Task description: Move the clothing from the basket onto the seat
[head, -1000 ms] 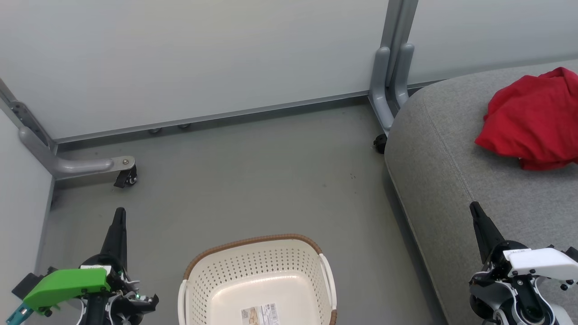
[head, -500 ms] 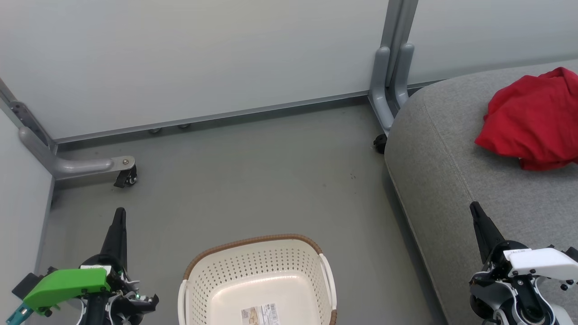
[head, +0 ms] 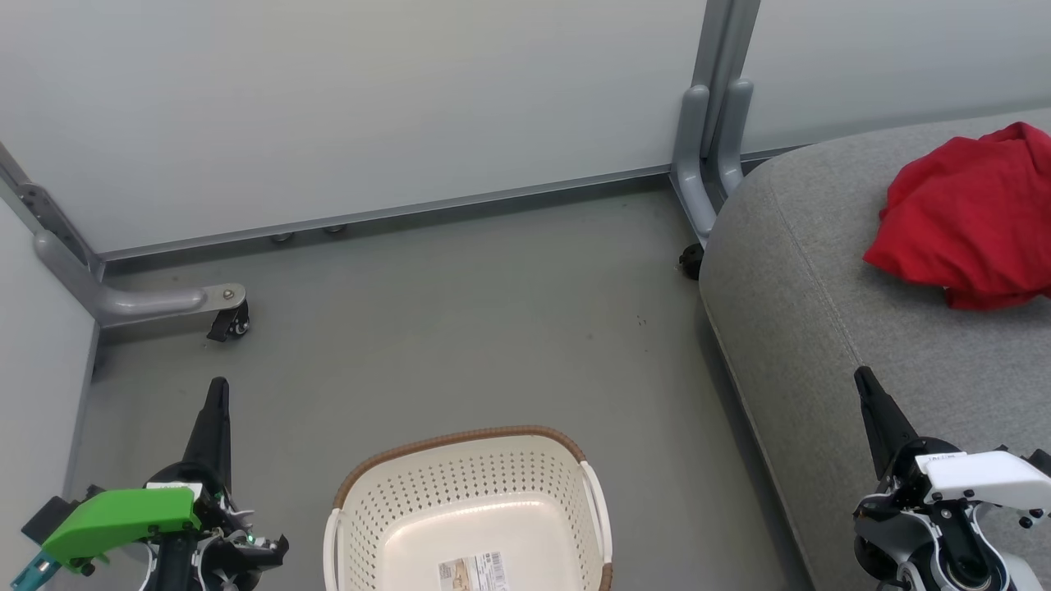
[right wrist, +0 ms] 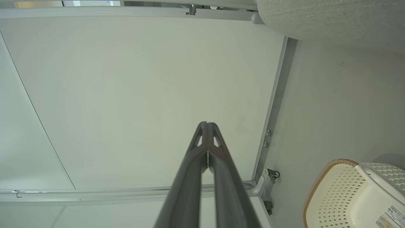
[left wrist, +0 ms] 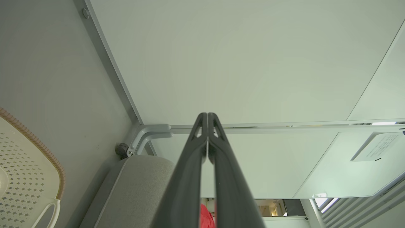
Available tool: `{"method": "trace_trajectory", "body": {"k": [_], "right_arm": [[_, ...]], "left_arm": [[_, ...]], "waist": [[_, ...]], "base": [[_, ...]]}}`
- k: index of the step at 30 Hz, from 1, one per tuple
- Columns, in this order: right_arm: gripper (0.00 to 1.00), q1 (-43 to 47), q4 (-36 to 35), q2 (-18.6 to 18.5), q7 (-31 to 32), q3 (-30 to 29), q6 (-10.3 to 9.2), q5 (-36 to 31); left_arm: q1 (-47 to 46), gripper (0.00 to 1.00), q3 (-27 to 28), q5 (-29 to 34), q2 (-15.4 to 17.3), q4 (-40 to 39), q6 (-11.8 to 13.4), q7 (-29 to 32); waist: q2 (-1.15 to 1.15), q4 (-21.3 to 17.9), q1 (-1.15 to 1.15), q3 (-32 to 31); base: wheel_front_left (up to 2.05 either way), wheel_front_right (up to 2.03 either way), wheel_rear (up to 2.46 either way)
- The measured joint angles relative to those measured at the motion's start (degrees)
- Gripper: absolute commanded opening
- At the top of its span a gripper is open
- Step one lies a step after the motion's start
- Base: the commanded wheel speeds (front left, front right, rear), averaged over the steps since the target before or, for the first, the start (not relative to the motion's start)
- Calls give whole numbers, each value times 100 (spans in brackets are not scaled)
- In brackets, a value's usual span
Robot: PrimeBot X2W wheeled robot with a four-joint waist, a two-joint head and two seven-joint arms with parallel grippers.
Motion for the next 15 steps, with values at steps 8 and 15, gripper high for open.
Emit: {"method": "trace_trajectory", "body": {"k": [8,15], "right_arm": [[0,-1,0,5,14,-10,0,-2],[0,-1,0,9,15,-18,0,-13]], "left_arm": [[0,0,0,-1,0,0,0,0],[0,0,0,-1,0,0,0,0]], "waist": [[0,0,0,0],[0,0,0,0]], "base": [[0,0,0],[0,0,0]]}}
